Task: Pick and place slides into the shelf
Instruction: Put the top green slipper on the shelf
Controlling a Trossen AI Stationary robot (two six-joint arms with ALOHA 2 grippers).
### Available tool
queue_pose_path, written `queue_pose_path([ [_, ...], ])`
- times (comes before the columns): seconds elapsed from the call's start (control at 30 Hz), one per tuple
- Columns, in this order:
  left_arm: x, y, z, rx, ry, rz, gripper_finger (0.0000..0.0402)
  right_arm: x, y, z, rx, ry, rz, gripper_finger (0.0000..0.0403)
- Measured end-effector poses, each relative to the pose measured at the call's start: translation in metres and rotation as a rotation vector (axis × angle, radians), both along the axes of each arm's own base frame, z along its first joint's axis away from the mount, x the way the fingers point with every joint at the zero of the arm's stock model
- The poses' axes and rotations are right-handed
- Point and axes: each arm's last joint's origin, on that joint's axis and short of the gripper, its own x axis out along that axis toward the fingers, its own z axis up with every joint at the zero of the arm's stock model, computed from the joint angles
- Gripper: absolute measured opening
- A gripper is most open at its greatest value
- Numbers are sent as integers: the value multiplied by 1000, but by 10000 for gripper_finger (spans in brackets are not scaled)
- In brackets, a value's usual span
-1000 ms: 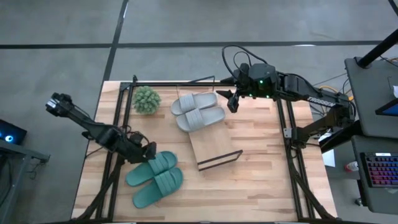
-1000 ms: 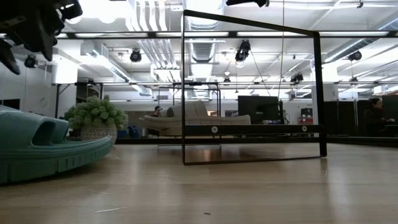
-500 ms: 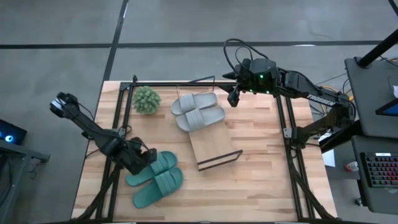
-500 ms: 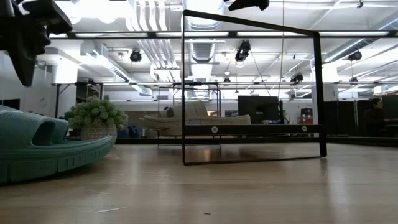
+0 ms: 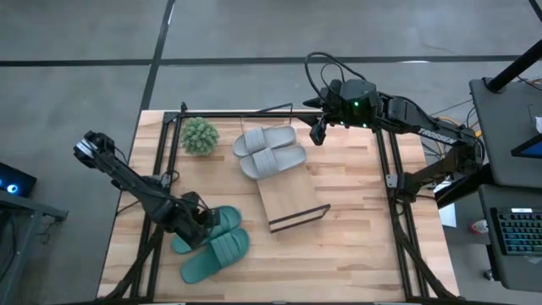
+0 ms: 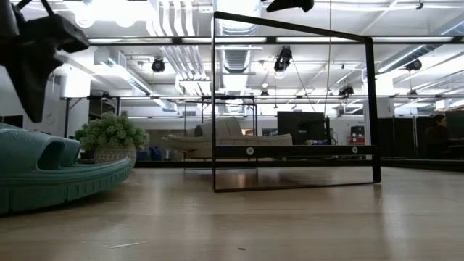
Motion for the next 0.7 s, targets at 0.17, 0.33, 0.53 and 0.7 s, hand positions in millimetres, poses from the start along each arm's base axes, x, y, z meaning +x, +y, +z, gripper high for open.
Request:
queue_pose_path([
  [0.17,1,-7,-9,27,35,-22,185,0,0,0,7,-4,-3,215],
  [0.33,6,-10,-10,52,-4,-15,185,0,0,1,4,-15,-3,215],
  [0.53,13,-14,-18,67,-55,-8,185,1,0,2,3,-20,-3,215],
  [0.7,17,-16,-22,96,-79,-5,185,1,0,2,28,-35,-14,215],
])
